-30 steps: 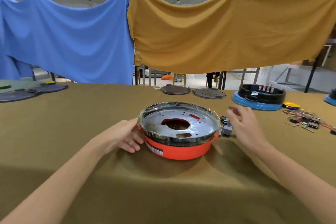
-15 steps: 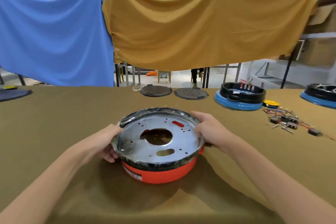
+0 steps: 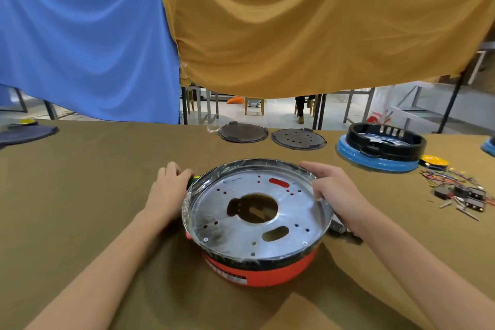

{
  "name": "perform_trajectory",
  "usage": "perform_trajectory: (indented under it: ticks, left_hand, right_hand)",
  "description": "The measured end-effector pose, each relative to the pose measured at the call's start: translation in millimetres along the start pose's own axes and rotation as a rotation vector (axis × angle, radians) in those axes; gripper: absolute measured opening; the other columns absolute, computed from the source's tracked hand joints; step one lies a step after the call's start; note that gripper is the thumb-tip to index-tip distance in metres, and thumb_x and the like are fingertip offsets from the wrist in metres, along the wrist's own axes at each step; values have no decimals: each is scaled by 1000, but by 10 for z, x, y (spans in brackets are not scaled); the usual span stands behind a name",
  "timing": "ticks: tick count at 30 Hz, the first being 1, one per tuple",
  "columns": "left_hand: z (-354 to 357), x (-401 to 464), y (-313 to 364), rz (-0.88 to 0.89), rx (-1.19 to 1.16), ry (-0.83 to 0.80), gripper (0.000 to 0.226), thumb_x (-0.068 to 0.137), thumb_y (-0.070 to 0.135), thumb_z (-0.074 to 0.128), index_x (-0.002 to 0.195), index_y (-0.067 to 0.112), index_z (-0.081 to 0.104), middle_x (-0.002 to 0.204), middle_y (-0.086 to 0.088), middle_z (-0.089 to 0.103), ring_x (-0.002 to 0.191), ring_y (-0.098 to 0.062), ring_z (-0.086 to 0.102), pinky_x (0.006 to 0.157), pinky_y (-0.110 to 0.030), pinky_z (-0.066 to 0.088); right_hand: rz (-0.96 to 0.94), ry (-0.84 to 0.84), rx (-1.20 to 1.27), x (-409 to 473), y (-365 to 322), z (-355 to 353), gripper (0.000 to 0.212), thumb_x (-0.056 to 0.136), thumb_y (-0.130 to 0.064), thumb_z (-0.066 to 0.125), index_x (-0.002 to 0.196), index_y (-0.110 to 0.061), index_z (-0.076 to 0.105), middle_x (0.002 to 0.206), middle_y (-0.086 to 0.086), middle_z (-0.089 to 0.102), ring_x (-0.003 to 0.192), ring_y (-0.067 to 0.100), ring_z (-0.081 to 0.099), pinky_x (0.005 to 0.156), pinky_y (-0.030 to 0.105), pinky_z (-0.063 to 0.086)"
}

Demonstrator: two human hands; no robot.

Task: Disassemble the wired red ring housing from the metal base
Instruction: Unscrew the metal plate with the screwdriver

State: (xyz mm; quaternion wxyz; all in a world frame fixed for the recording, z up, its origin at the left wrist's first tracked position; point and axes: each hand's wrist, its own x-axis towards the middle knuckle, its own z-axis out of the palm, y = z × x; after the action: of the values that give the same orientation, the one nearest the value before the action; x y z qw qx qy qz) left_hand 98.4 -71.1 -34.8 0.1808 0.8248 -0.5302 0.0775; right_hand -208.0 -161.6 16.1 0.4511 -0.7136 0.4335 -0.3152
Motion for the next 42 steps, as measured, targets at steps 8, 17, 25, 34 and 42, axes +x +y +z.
perform_trajectory:
  ticks: [8,17,25,34,42]
  left_hand:
    - [83,178,-73,16,238,22,37,102,36,42,121,8,57,117,-12,49,109,-30,42,84,-39,45]
    - [-237,73,37,-182,-795,62,55,103,43,40,80,1,67,68,-2,46,64,-21,38,63,-33,29]
    - [-765,26,367,-21,-789,-213,46,94,56,52,76,22,78,62,4,43,57,-12,35,55,-25,32]
    - [-632,138,509,-37,-933,-162,52,98,59,39,90,24,76,88,4,68,73,-11,54,66,-26,40]
    - [-169,226,307,-172,-1011,-509,51,93,3,45,77,36,80,79,7,77,68,-5,72,53,-14,52]
  right_hand:
    - [7,-31,8,42,253,3,66,83,8,46,134,-33,57,116,-13,66,91,4,70,71,25,59]
    - [-340,135,-223,78,109,-24,48,93,-20,62,138,-33,50,120,-15,54,113,-1,50,84,15,42]
    - [-800,-65,-693,258,-286,279,61,92,-31,67,147,-30,39,134,-9,38,102,8,51,87,22,47]
    - [-894,78,-691,529,-417,367,20,97,-25,62,110,-11,58,110,0,49,78,16,53,70,31,48]
    - [-546,44,169,743,-595,263,39,81,-20,81,102,-35,52,85,-4,67,69,5,65,60,21,53]
